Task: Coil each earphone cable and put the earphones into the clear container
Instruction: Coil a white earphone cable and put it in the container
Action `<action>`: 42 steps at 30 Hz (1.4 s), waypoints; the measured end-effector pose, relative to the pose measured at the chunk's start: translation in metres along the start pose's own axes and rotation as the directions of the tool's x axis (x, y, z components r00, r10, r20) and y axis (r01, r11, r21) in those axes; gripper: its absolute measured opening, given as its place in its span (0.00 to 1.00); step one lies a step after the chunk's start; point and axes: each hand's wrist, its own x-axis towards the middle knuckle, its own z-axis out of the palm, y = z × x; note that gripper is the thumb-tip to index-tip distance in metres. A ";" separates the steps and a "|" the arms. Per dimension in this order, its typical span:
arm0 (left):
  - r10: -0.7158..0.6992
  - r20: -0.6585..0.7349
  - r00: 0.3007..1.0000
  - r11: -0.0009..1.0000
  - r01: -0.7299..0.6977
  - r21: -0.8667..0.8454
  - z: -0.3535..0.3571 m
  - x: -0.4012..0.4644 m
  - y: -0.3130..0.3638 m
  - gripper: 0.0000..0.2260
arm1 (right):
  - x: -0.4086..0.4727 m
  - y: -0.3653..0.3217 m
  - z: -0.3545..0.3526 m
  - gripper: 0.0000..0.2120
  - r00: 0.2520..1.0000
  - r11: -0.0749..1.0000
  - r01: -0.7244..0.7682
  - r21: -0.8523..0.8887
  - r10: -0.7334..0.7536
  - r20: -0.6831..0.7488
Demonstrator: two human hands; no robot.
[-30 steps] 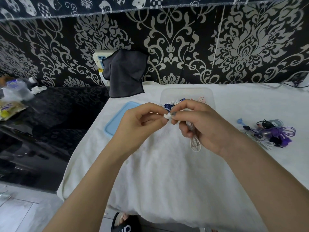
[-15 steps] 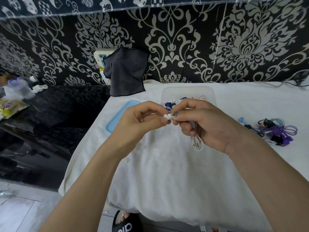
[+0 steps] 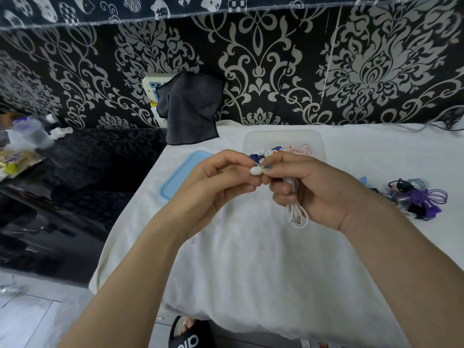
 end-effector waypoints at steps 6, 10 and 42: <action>0.080 -0.081 0.994 0.984 -0.065 0.168 0.003 0.003 -0.005 0.04 | 0.003 0.003 0.001 0.06 0.999 0.999 -0.038 0.037 0.039 -0.019; 0.146 -0.116 0.982 0.955 -0.109 0.277 0.005 0.008 -0.009 0.02 | 0.006 0.005 -0.001 0.06 0.997 0.992 -0.062 0.113 0.068 -0.047; 0.095 -0.339 0.936 0.555 0.233 0.799 0.018 0.066 -0.042 0.17 | 0.114 -0.043 -0.001 0.08 0.915 0.759 -0.276 -0.590 0.019 -0.403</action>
